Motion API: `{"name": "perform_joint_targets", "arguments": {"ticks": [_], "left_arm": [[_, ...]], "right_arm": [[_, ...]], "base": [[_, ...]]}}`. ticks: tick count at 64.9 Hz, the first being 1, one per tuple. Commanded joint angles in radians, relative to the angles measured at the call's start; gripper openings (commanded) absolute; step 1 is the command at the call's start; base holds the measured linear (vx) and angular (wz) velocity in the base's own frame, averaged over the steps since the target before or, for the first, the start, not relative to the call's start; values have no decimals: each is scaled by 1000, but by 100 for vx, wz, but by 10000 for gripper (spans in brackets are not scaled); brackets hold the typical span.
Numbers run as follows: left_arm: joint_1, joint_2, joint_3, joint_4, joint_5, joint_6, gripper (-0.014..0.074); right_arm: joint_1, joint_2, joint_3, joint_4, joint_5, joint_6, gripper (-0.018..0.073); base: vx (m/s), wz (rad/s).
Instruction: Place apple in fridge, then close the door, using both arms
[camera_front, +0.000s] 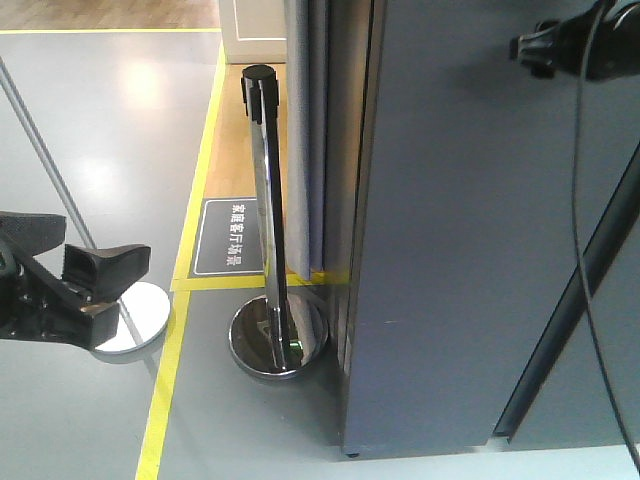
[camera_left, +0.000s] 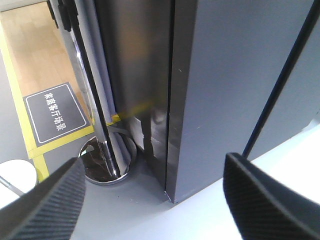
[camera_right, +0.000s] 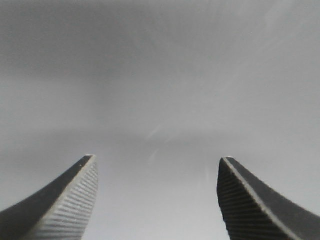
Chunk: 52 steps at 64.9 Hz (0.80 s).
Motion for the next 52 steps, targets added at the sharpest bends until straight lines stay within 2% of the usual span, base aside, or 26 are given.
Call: {"name": "perform_joint_targets", "arguments": {"ticks": [1, 17, 32, 42, 52], "left_arm": [[-1, -12, -25, 15, -51, -10, 545], [-1, -12, -25, 15, -51, -10, 545], [-1, -12, -25, 15, -51, -10, 545], [-1, -12, -25, 15, -51, -10, 545], [-1, -12, -25, 15, -51, -10, 545]], "right_arm": [[0, -120, 37, 6, -41, 1, 491], [0, -394, 364, 43, -188, -7, 491], [0, -701, 663, 64, -184, -7, 491], [-1, -848, 787, 61, -192, -7, 491], [-1, -908, 821, 61, -186, -7, 491]], "base": [[0, 0], [0, 0], [0, 0], [0, 0], [0, 0]]}}
